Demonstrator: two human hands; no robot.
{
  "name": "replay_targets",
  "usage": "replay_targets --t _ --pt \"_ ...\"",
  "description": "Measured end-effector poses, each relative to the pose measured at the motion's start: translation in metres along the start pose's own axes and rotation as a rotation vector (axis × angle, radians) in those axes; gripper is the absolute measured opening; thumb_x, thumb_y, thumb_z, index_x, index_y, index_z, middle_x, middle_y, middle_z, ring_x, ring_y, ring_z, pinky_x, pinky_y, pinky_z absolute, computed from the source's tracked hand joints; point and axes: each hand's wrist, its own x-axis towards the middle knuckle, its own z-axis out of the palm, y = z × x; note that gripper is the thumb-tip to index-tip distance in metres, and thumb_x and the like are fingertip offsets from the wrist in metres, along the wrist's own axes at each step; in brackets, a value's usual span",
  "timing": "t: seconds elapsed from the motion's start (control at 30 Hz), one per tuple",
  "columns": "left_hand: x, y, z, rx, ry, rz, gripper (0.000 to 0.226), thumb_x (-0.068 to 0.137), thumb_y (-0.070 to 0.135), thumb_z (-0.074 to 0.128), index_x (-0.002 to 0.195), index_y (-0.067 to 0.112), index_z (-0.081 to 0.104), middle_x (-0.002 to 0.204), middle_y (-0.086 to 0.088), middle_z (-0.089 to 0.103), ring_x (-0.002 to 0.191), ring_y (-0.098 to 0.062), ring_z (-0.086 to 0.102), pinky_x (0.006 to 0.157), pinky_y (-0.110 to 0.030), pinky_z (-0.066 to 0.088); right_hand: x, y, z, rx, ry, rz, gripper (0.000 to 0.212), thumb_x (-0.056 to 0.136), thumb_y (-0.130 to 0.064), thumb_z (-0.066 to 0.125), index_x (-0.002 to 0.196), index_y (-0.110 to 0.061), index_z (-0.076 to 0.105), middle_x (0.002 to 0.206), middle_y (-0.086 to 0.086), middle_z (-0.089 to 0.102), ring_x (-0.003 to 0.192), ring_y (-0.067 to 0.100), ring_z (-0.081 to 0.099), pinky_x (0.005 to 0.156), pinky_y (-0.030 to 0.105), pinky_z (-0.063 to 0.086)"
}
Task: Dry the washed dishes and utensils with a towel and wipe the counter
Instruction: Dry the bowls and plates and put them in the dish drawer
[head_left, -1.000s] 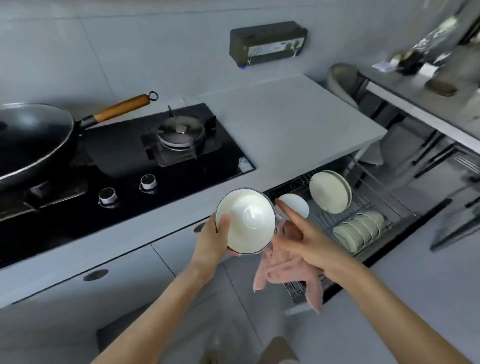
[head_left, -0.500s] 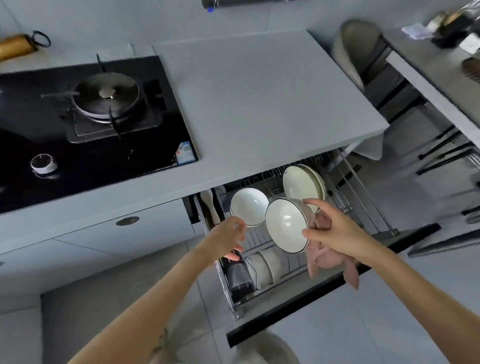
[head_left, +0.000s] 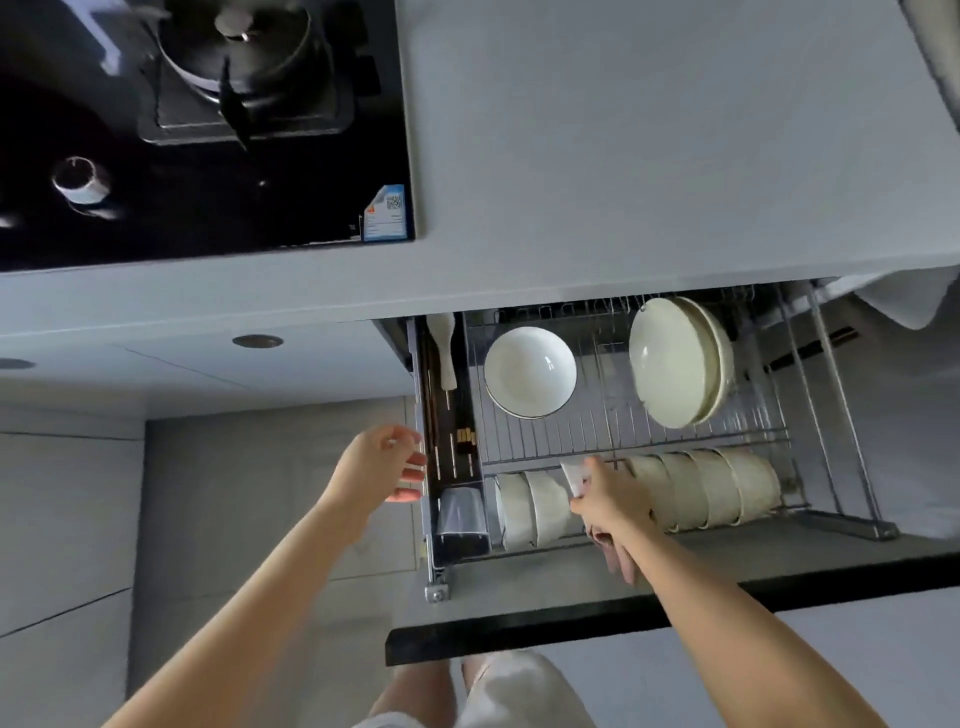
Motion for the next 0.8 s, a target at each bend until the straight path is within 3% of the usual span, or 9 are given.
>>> replay_targets --t 0.17,0.33,0.43,0.53,0.63,0.7,0.8 --pt "-0.001 -0.021 -0.007 -0.045 0.06 -0.039 0.019 0.098 0.006 0.041 0.091 0.011 0.059 0.086 -0.011 0.064 0.073 -0.022 0.062 0.067 -0.035 0.057 0.018 0.004 0.029 0.015 -0.025 0.094 0.047 0.081 -0.035 0.063 0.121 -0.02 0.044 0.094 -0.007 0.066 0.077 0.016 0.064 0.065 0.026 0.049" --pt "-0.003 -0.044 -0.016 -0.085 0.102 -0.113 0.019 0.099 0.008 0.042 0.092 0.011 0.06 0.087 -0.011 0.064 0.074 -0.023 0.064 0.069 -0.036 0.057 0.028 0.002 0.04 0.095 -0.103 0.058 0.068 0.082 -0.035 0.065 0.141 -0.021 0.034 0.125 -0.002 0.061 0.106 0.022 0.061 0.073 0.028 0.046" --pt "-0.009 -0.056 -0.022 -0.108 0.121 -0.131 0.02 0.099 0.008 0.042 0.09 0.012 0.059 0.088 -0.011 0.065 0.075 -0.024 0.064 0.068 -0.036 0.057 0.027 0.005 0.036 0.132 -0.137 0.06 0.073 0.084 -0.035 0.065 0.146 -0.02 0.029 0.134 0.0 0.056 0.113 0.023 0.058 0.083 0.031 0.047" --pt "-0.015 -0.065 -0.026 -0.132 0.136 -0.136 0.018 0.099 0.01 0.042 0.093 0.012 0.06 0.088 -0.01 0.065 0.078 -0.024 0.064 0.071 -0.038 0.058 0.017 -0.001 0.02 0.068 -0.108 0.04 0.074 0.087 -0.037 0.064 0.148 -0.021 0.026 0.135 0.001 0.056 0.098 0.022 0.062 0.065 0.025 0.044" --pt "-0.026 -0.068 -0.03 -0.166 0.151 -0.143 0.017 0.099 0.01 0.043 0.096 0.011 0.06 0.09 -0.011 0.065 0.079 -0.025 0.065 0.07 -0.037 0.058 -0.006 -0.023 -0.005 0.03 0.066 -0.069 0.071 0.088 -0.042 0.063 0.145 -0.019 0.029 0.121 0.002 0.063 0.083 0.02 0.062 0.048 0.022 0.033" --pt "-0.035 -0.068 -0.034 -0.188 0.155 -0.135 0.016 0.098 0.011 0.044 0.097 0.012 0.06 0.092 -0.01 0.066 0.08 -0.024 0.065 0.068 -0.034 0.058 -0.027 -0.048 -0.026 0.217 0.105 -0.154 0.064 0.087 -0.042 0.064 0.137 -0.015 0.036 0.113 0.001 0.062 0.08 0.016 0.058 0.048 0.016 0.031" --pt "-0.052 -0.069 -0.044 -0.253 0.142 -0.1 0.012 0.096 0.017 0.051 0.1 0.015 0.061 0.097 -0.01 0.067 0.084 -0.022 0.066 0.066 -0.029 0.057 -0.06 -0.099 -0.054 0.712 -0.055 -0.234 0.041 0.088 -0.034 0.065 0.118 -0.012 0.047 0.114 0.0 0.057 0.088 0.01 0.058 0.055 0.015 0.046"
